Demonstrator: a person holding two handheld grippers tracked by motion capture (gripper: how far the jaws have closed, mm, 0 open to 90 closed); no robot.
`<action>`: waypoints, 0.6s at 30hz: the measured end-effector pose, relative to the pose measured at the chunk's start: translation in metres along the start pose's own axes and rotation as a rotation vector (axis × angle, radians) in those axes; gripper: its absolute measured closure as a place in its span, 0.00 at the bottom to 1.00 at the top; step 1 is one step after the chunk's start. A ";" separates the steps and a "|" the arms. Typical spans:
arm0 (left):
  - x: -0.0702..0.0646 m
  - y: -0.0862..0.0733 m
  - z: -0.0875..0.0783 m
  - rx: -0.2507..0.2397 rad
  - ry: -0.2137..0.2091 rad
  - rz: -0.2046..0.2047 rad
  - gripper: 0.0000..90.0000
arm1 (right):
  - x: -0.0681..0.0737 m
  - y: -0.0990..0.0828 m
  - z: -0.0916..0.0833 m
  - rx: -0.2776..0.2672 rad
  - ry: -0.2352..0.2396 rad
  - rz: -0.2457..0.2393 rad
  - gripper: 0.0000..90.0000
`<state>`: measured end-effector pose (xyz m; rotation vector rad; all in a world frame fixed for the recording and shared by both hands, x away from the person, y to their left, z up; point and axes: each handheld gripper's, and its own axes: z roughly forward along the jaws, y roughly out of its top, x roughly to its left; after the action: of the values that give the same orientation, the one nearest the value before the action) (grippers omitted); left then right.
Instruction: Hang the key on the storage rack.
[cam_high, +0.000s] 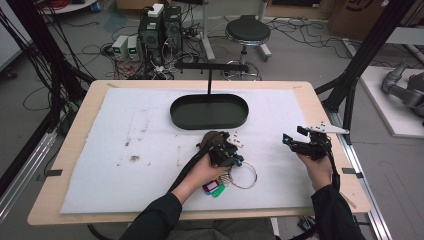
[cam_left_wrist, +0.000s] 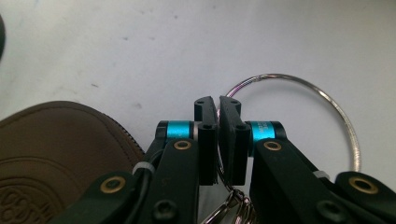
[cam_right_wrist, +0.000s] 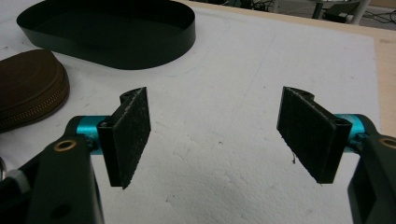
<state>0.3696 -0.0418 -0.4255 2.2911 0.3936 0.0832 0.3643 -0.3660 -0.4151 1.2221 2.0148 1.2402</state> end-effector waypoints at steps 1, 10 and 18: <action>0.000 0.000 0.000 0.000 0.000 0.000 0.95 | 0.000 0.000 0.000 -0.002 -0.001 0.001 0.29; -0.003 -0.007 -0.034 -0.151 -0.038 0.007 0.96 | 0.000 0.000 0.000 -0.004 -0.002 -0.001 0.29; -0.019 -0.014 -0.054 -0.209 -0.058 0.029 0.96 | 0.000 0.000 0.000 -0.004 -0.002 -0.006 0.29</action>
<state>0.3382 -0.0001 -0.3978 2.0886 0.3070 0.0694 0.3646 -0.3656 -0.4152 1.2139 2.0123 1.2391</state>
